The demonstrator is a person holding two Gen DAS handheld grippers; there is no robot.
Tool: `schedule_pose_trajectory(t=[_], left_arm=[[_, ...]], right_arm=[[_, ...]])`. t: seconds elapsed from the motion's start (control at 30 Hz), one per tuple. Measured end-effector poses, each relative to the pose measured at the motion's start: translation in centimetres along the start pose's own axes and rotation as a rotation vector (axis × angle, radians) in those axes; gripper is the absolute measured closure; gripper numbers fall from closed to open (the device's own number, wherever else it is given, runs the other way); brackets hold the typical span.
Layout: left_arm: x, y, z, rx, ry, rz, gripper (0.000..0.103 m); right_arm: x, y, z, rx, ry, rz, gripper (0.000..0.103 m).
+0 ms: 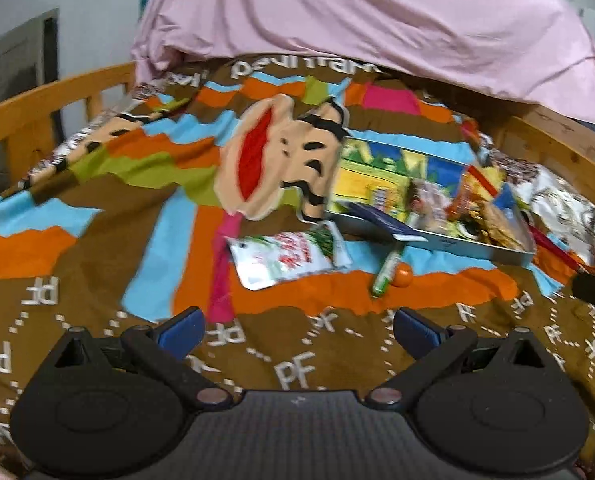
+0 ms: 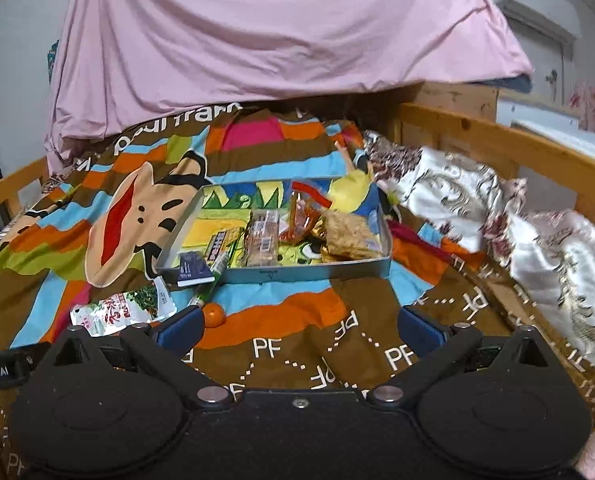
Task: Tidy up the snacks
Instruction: 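Reach the left tool to the white-green pouch while the right tool approaches the green sausage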
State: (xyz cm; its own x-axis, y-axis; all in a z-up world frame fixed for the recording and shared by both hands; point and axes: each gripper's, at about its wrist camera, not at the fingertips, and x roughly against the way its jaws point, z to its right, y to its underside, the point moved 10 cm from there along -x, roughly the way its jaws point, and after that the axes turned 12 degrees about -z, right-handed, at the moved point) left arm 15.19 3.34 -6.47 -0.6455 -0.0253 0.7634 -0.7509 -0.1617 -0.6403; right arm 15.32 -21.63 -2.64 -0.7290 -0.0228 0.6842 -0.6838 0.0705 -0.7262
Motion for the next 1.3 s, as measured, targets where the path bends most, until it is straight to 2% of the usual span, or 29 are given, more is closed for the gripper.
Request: schedule_pose_trajectory(t=[0.07,0.17,0.23,0.3,0.43,0.5,0.63,0.73,0.83,0.93,1.0,1.17,1.3], left_arm=[[0.4,-0.5,-0.8,0.011,-0.019,-0.002,0.0],[1.2,-1.7,-2.0,0.067,0.002,-0.01,0.0],[1.4,-2.7,-2.6,0.081,0.031,-0.013,0.0],[1.3,-3.6,-3.2,0.07,0.019,-0.004,0.0],[-0.5,-5.4,-4.3,0.01,-0.046,-0.036,0.0],[-1.4,-6.7,-4.2,-0.032,-0.037,-0.04,0.0],[-3.2,-9.1,-3.6,-0.181,-0.008,-0.022,0.0],[-4.5,-10.2,-3.6,-0.226,0.014,-0.004,0.0],[-6.5,-10.9,-3.3,-0.215,0.064,-0.013,0.0],[-9.2,-11.5,-2.8,-0.188,0.107,-0.05,0.0],[-10.9,-11.9,-2.1,-0.206,0.139,-0.055,0.0],[-14.0,-11.0,-1.1,-0.294,0.172,-0.104,0.0],[-15.3,-9.7,-0.3,-0.414,0.18,-0.121,0.0]], right_arm=[[0.8,-0.3,-0.8,0.001,-0.008,-0.001,0.001],[2.1,-1.0,-2.3,0.006,-0.06,0.001,0.001],[2.5,-1.2,-3.7,0.078,-0.091,0.017,0.001],[2.0,-1.0,-4.6,0.156,-0.094,0.014,0.001],[-1.0,0.0,-5.9,0.257,-0.137,-0.083,0.001],[-2.1,0.0,-6.7,0.303,-0.176,-0.107,0.001],[-4.2,-0.1,-8.8,0.478,-0.205,-0.088,0.001],[-6.5,0.2,-10.4,0.539,-0.234,-0.103,0.001],[-9.2,0.1,-11.3,0.461,-0.285,-0.164,0.001],[-11.6,-0.5,-10.8,0.279,-0.341,-0.23,0.002],[-12.8,-0.7,-9.7,0.224,-0.325,-0.249,0.003],[-15.1,-0.5,-7.7,0.195,-0.262,-0.266,0.005],[-16.8,-1.2,-8.0,0.159,-0.255,-0.269,0.004]])
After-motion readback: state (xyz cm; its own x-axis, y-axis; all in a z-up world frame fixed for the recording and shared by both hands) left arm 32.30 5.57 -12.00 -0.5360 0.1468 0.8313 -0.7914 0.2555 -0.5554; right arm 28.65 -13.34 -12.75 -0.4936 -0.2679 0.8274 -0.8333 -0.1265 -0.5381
